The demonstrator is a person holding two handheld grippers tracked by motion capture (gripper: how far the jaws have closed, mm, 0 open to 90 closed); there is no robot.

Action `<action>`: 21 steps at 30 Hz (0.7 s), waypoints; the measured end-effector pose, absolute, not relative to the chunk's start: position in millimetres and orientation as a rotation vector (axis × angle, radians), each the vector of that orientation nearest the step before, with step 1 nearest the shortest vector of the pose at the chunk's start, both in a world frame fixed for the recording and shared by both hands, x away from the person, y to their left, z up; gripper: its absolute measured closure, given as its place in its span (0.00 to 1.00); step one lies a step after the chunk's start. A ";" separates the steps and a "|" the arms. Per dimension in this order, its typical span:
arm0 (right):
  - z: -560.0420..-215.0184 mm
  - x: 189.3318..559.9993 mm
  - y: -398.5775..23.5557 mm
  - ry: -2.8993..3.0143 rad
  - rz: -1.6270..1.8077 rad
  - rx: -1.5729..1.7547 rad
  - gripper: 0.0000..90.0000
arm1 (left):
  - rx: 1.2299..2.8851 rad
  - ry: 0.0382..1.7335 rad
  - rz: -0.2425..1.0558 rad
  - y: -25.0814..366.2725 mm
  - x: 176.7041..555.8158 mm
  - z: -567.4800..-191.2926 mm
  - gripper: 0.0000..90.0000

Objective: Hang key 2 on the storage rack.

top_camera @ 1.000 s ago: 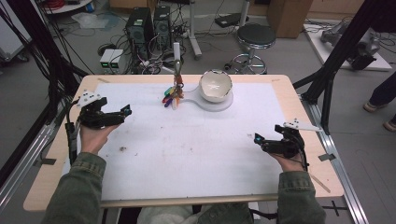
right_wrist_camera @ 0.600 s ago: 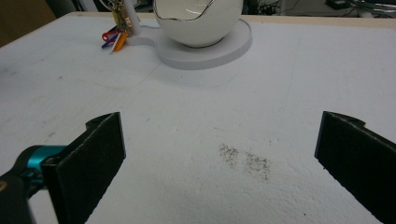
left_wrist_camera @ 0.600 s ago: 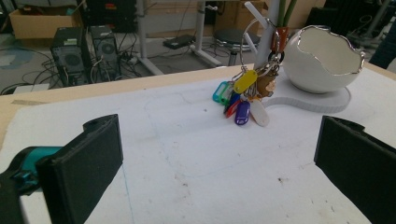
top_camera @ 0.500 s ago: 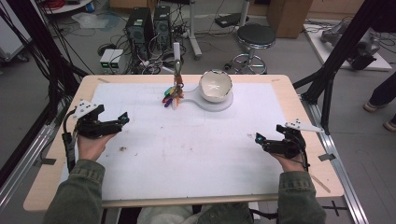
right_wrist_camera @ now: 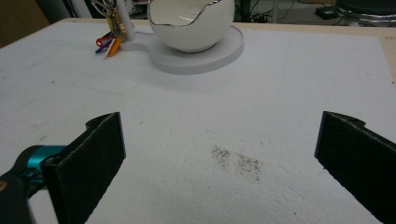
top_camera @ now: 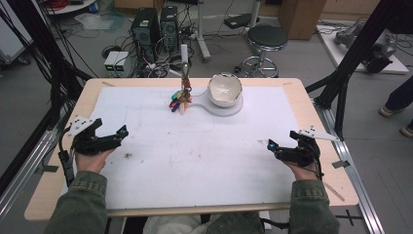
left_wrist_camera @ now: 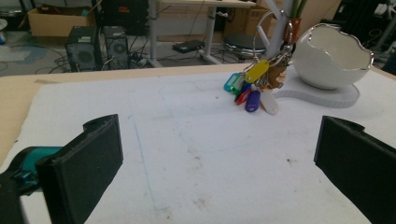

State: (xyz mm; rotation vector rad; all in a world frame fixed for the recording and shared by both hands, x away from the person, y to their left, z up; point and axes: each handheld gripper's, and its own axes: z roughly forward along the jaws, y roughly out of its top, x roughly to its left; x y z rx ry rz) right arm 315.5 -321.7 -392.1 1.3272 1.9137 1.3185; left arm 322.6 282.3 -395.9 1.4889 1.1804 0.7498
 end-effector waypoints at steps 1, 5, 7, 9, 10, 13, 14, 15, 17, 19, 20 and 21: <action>-392.7 315.5 -321.7 1.912 1.317 1.323 0.01 | 1.492 1.185 0.754 283.8 321.6 -396.7 0.02; -394.5 313.5 -321.6 1.903 1.311 1.314 0.01 | 1.474 1.191 0.773 287.4 317.7 -398.1 0.02; -395.1 312.0 -321.8 1.896 1.314 1.308 0.01 | 1.464 1.196 0.775 289.3 315.5 -400.2 0.02; -396.0 310.9 -322.3 1.884 1.323 1.307 0.01 | 1.468 1.201 0.780 290.9 313.7 -401.8 0.02; -396.5 310.7 -322.8 1.879 1.326 1.304 0.01 | 1.468 1.197 0.779 291.4 312.5 -402.2 0.02; -397.1 309.5 -323.9 1.869 1.331 1.304 0.01 | 1.461 1.193 0.763 291.9 310.7 -402.7 0.02; -397.2 309.4 -324.6 1.864 1.332 1.296 0.01 | 1.463 1.192 0.760 291.2 310.7 -403.1 0.02; -397.2 309.0 -324.7 1.858 1.331 1.301 0.01 | 1.470 1.192 0.760 290.8 311.0 -403.4 0.02; -397.3 308.8 -325.6 1.851 1.333 1.297 0.01 | 1.476 1.194 0.754 289.8 311.9 -404.5 0.02; -397.2 308.6 -325.6 1.849 1.335 1.302 0.01 | 1.485 1.195 0.747 289.9 312.2 -405.2 0.02; -397.3 308.7 -325.6 1.847 1.336 1.303 0.01 | 1.484 1.195 0.747 290.1 312.1 -405.1 0.02; -397.4 308.9 -325.7 1.847 1.336 1.300 0.01 | 1.480 1.196 0.748 290.0 312.0 -405.0 0.02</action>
